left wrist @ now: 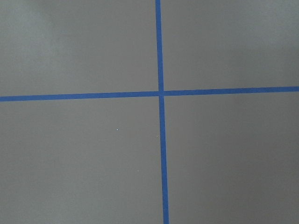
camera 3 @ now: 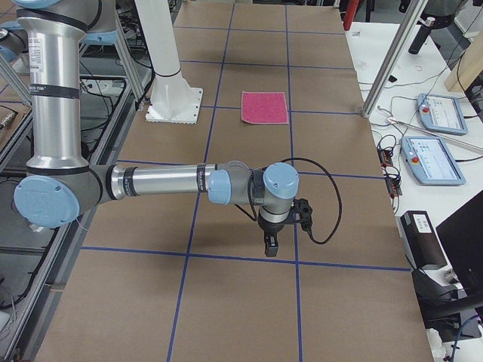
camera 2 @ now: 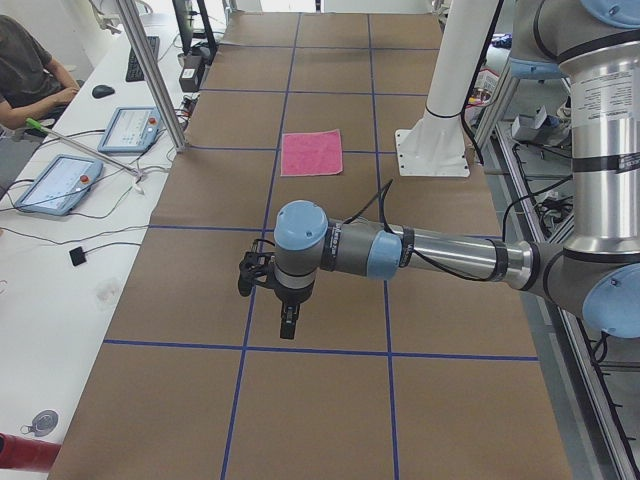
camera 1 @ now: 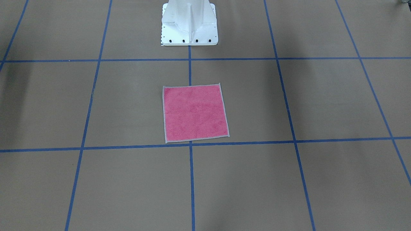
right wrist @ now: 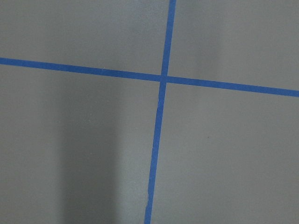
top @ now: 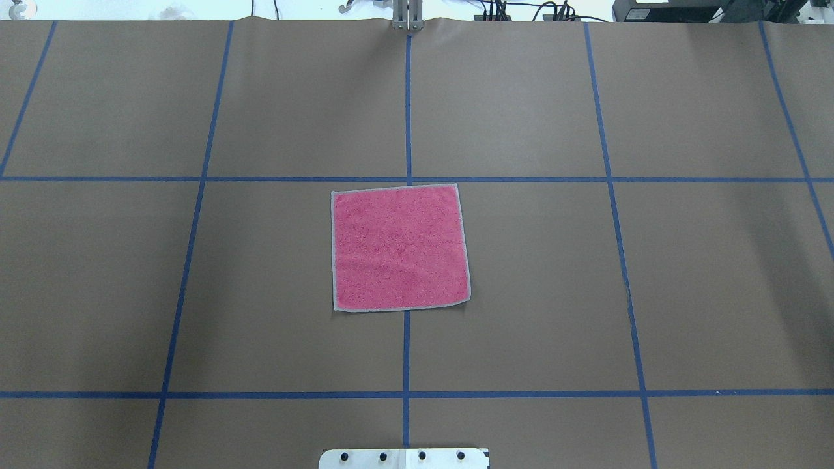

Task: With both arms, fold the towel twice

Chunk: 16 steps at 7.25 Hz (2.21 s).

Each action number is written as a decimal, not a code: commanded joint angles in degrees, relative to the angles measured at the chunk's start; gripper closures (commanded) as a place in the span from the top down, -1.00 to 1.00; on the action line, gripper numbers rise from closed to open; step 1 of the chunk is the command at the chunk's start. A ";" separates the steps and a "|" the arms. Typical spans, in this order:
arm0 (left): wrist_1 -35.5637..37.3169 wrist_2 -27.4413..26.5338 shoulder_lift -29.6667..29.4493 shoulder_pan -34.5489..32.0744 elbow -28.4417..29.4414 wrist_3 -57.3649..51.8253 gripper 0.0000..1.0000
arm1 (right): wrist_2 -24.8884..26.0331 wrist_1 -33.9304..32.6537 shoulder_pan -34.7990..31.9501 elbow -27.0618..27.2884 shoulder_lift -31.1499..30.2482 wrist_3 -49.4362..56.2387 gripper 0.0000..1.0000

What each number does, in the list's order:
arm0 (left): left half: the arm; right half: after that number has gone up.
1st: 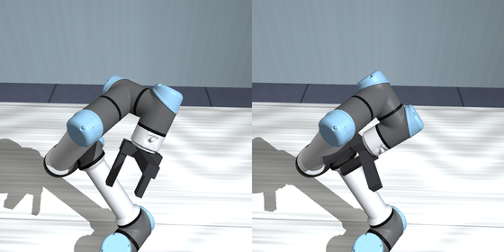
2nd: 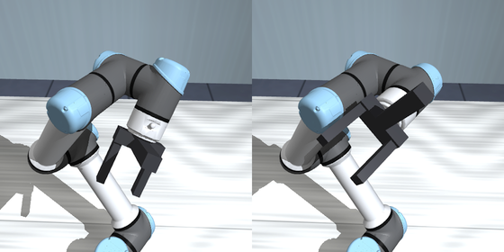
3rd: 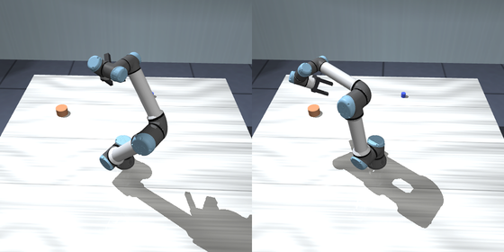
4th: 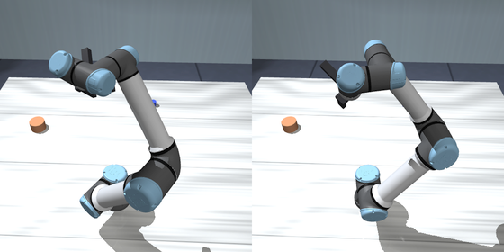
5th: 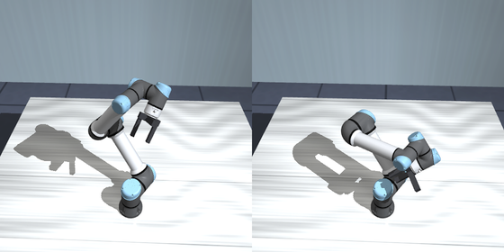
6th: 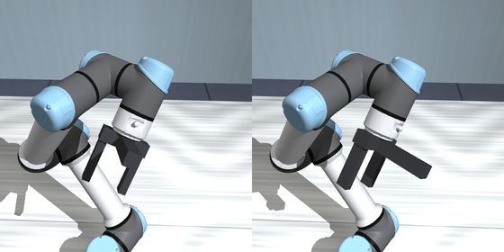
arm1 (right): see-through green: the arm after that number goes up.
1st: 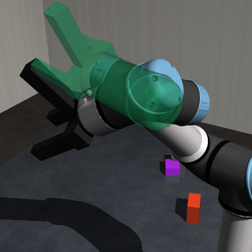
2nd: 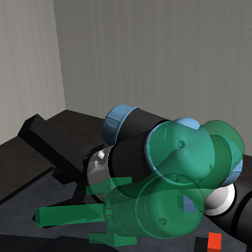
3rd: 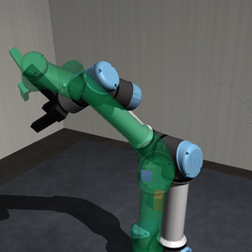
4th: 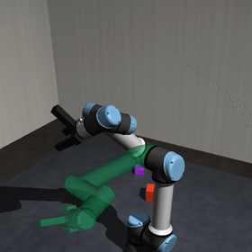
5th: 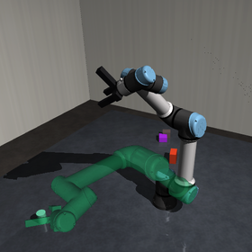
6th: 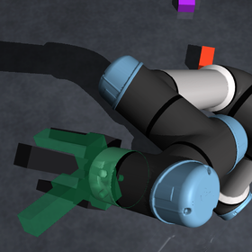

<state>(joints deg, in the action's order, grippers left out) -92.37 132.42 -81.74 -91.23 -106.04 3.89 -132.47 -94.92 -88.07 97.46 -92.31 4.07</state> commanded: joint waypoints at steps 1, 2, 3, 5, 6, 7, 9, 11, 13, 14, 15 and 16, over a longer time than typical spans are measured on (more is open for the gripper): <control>-0.18 -0.06 0.18 0.61 0.04 -0.02 1.00 | 0.02 0.00 0.00 -0.16 0.02 -0.03 1.00; -0.18 0.03 0.44 0.71 0.04 0.07 1.00 | -0.07 0.00 0.00 -0.16 -0.07 -0.03 1.00; -0.10 0.38 0.27 0.71 -0.05 0.07 1.00 | -0.07 0.00 0.00 -0.16 0.02 -0.03 1.00; -0.18 0.56 0.35 0.88 -0.05 -0.02 1.00 | -0.16 0.00 0.00 0.19 -0.07 -0.12 1.00; -0.18 0.56 0.36 0.88 -0.05 -0.02 1.00 | -0.25 0.00 0.00 0.36 0.02 -0.12 1.00; -0.18 0.56 0.36 0.88 -0.13 -0.02 1.00 | -0.16 0.09 0.00 0.45 0.02 -0.12 1.00; -0.18 0.64 0.44 0.88 -0.14 -0.02 1.00 | -0.16 0.09 0.09 0.45 0.02 -0.12 1.00; -0.36 1.95 0.71 0.88 -0.14 0.59 1.00 | -0.16 0.00 0.35 0.02 0.02 -0.12 1.00; -0.44 3.27 0.53 0.88 -0.31 0.60 1.00 | -0.16 0.00 0.44 0.10 0.02 -0.20 1.00; -0.45 7.28 0.53 0.97 -0.31 2.25 1.00 | -0.25 0.09 0.44 0.27 0.20 -0.12 1.00; -2.45 7.67 0.01 1.58 -0.31 9.66 1.00 | -0.07 0.17 0.79 0.28 0.89 -0.03 1.00; -6.82 7.68 0.00 3.76 -0.31 16.17 0.99 | 0.02 1.05 1.31 0.02 1.25 -0.03 1.00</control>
<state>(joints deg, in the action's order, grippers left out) -95.28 139.43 -81.56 -89.30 -106.33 12.59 -132.57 -94.56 -87.26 97.64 -91.58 4.00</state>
